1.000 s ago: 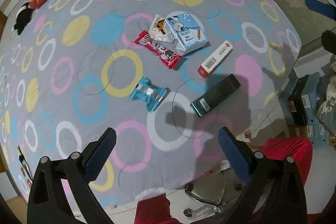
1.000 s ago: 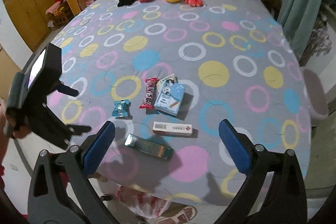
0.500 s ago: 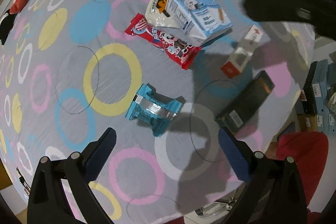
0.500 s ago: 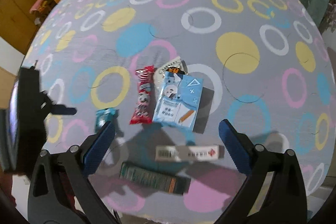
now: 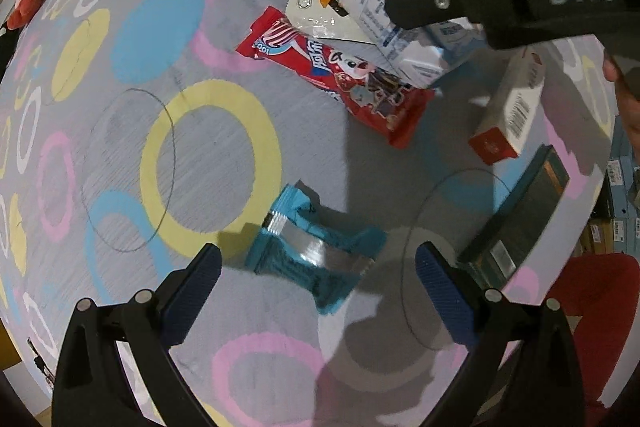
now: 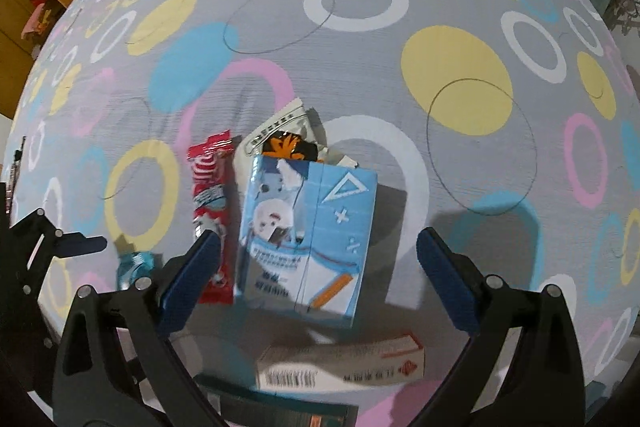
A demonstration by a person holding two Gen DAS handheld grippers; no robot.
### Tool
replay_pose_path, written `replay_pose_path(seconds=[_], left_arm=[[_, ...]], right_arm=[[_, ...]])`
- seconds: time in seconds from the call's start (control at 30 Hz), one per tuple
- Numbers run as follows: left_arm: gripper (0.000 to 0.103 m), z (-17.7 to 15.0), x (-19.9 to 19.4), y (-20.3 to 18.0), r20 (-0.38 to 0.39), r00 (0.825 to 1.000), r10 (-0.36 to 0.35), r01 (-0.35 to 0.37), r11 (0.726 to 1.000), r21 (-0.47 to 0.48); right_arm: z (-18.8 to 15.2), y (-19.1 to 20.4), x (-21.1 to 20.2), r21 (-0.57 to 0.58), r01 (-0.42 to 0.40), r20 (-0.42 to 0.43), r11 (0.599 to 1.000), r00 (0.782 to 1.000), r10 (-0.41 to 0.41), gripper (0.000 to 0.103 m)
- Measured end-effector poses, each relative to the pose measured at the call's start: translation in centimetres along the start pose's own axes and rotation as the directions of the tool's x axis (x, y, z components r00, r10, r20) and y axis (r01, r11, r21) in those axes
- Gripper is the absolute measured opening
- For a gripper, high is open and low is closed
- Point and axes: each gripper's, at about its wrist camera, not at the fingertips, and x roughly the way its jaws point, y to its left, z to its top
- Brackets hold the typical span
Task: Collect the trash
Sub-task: 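Grasp the teal wrapper with the left tool while the right tool grasps the blue milk carton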
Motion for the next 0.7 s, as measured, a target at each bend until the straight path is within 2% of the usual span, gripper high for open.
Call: replay_pose_path(seconds=[0.03,0.1,0.17,0.2,0.3,0.5,0.53,0.63,0.67,0.7], left_arm=[[0.09,0.0,0.3,0.1,-0.001,1.0,0.002,-0.002,1.0,-0.008],[0.077,0.1,1.0,0.5,-0.017,1.0,-0.011,0.01,0.999,-0.038],[0.071,0.1,1.5,1.0,-0.018,1.0,-0.024,0.023,0.997,-0.07],[0.07,0.1,1.5,1.2,-0.013,0.999,-0.029,0.028,0.997,-0.078],[0.058,-0.4,1.1,1.7,0.01,1.0,-0.024,0.025,0.995,-0.099],[0.049,-1.5,0.7,4.0,0.037,0.995,-0.091,0.097,0.971,-0.218],[0.047,-1.7,0.6,5.2,0.043,0.995,-0.095,0.102,0.967,-0.232],[0.047,-2.6,0.0,5.7,0.058,0.994,-0.094,0.106,0.959,-0.262],[0.038,-2.9,-0.2,5.7,0.066,0.993,-0.093,0.107,0.958,-0.266],[0.037,-3.3,-0.5,5.7,0.068,0.994,-0.091,0.106,0.955,-0.275]], right_arm=[[0.2,0.0,0.3,-0.002,0.011,0.002,1.0,1.0,-0.011,0.096],[0.4,-0.1,0.9,0.004,0.018,0.005,1.0,1.0,-0.018,0.094],[0.6,-0.3,1.3,0.017,0.005,0.001,1.0,1.0,-0.005,0.082],[0.6,-0.3,1.5,0.022,-0.011,0.0,1.0,1.0,0.011,0.067],[0.5,-0.4,1.4,0.023,-0.013,0.006,1.0,1.0,0.013,0.068],[0.1,-0.1,0.2,0.011,-0.001,0.043,1.0,0.999,0.001,0.067],[0.0,-0.1,-0.1,0.014,-0.003,0.053,1.0,0.999,0.002,0.067],[-0.3,0.3,-1.4,0.017,0.001,0.081,1.0,0.997,-0.002,0.067],[-0.5,0.3,-2.2,0.018,0.0,0.095,1.0,0.995,-0.002,0.067],[-0.6,0.2,-2.8,0.019,0.002,0.107,1.0,0.994,-0.004,0.067]])
